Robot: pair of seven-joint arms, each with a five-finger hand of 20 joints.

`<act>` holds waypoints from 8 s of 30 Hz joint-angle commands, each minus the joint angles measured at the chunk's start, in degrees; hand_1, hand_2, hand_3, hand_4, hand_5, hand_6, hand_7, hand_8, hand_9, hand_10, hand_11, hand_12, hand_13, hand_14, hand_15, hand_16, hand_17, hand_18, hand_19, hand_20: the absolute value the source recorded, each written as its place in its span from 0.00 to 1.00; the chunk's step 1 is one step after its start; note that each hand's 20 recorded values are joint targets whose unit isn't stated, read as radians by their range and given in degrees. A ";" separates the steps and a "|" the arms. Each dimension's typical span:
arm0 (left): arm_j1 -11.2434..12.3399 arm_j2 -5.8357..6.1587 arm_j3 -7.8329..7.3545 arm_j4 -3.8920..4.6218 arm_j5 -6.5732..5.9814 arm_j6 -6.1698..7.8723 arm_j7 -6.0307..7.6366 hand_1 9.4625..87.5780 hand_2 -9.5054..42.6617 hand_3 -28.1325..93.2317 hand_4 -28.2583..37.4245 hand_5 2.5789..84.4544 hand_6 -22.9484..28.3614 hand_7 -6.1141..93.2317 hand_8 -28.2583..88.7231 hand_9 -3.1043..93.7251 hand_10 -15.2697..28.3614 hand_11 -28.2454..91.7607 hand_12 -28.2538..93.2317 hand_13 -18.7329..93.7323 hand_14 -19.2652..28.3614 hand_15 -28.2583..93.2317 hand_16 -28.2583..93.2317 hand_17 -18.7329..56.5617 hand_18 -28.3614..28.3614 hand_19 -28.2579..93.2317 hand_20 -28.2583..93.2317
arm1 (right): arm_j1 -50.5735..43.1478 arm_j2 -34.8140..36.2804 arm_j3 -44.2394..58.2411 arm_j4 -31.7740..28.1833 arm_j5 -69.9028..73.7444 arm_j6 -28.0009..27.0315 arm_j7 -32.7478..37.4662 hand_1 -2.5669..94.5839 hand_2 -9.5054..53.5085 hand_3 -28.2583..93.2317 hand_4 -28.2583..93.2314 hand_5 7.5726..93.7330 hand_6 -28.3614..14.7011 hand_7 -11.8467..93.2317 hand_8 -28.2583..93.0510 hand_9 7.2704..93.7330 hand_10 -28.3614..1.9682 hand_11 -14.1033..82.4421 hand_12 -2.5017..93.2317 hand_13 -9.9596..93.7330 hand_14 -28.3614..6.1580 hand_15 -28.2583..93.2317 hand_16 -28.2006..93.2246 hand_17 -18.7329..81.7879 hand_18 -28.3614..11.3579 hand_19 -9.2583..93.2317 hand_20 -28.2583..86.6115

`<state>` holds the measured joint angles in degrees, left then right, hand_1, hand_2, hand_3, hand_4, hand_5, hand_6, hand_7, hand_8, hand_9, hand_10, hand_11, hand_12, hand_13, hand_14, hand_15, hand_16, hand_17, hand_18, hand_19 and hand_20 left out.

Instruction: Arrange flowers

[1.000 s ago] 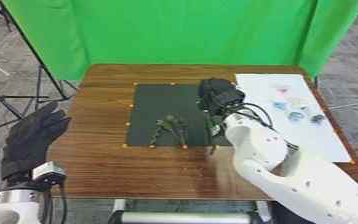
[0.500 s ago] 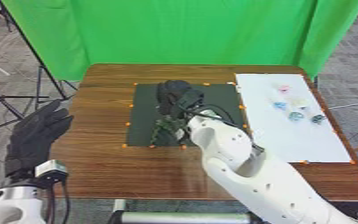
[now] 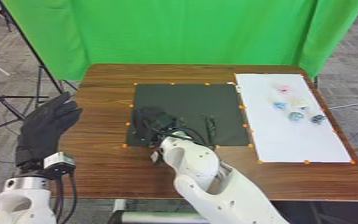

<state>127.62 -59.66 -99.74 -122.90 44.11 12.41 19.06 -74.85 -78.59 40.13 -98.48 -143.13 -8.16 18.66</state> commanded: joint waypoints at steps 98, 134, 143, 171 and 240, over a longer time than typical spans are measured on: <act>3.55 -1.39 -1.78 -0.83 -0.11 -0.35 0.32 0.18 0.32 0.89 0.11 0.48 0.66 0.18 0.16 0.40 0.83 0.50 0.29 0.38 0.99 0.74 0.10 0.13 0.92 0.74 0.21 | -10.92 -15.58 17.39 -2.39 -16.05 -34.89 -21.24 0.23 0.35 0.90 0.05 0.70 0.48 0.24 0.15 0.65 0.31 0.29 0.17 0.74 0.45 0.85 0.40 0.55 0.07 1.00 0.35; 8.67 -0.69 -4.36 -2.89 -1.53 2.14 2.99 0.19 0.32 0.89 0.11 0.48 0.66 0.18 0.16 0.40 0.83 0.50 0.29 0.38 0.99 0.74 0.10 0.13 0.92 0.74 0.21 | -8.26 -7.76 15.67 -13.40 -3.28 -25.13 -21.43 0.21 0.36 0.91 0.06 0.69 0.49 0.26 0.15 0.61 0.30 0.28 0.18 0.71 0.40 0.82 0.38 0.53 0.08 0.99 0.32; 11.63 -0.15 -4.91 -3.69 -2.20 3.78 4.57 0.18 0.32 0.89 0.10 0.48 0.66 0.18 0.16 0.40 0.83 0.50 0.29 0.38 0.99 0.74 0.10 0.13 0.92 0.74 0.21 | -4.56 9.48 20.16 -20.90 14.56 -14.75 -10.54 0.21 0.36 0.91 0.06 0.68 0.50 0.27 0.14 0.62 0.30 0.28 0.18 0.71 0.41 0.83 0.38 0.53 0.08 1.00 0.32; 13.72 3.13 -1.60 -4.14 -6.43 9.99 12.30 0.18 0.32 0.90 0.09 0.51 0.68 0.18 0.17 0.44 0.86 0.55 0.31 0.40 1.00 0.79 0.09 0.14 0.92 0.76 0.24 | -7.22 44.69 31.12 -5.70 28.06 1.50 17.76 0.32 0.20 0.93 0.04 0.54 0.42 0.31 0.15 0.57 0.31 0.43 0.20 0.69 0.47 0.86 0.39 0.54 0.17 1.00 0.32; 8.96 0.51 -0.49 -2.91 -4.30 7.32 8.84 0.19 0.32 0.90 0.10 0.51 0.69 0.18 0.17 0.44 0.86 0.55 0.31 0.41 1.00 0.79 0.10 0.14 0.92 0.75 0.26 | -0.46 43.07 12.45 3.61 22.06 4.34 22.67 0.37 0.11 0.92 0.01 0.56 0.50 0.32 0.13 0.58 0.38 0.38 0.20 0.70 0.51 0.85 0.38 0.57 0.21 1.00 0.29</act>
<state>136.52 -58.29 -100.12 -125.91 39.18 20.51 28.46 -76.43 -35.78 56.59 -96.03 -119.66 -6.82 40.46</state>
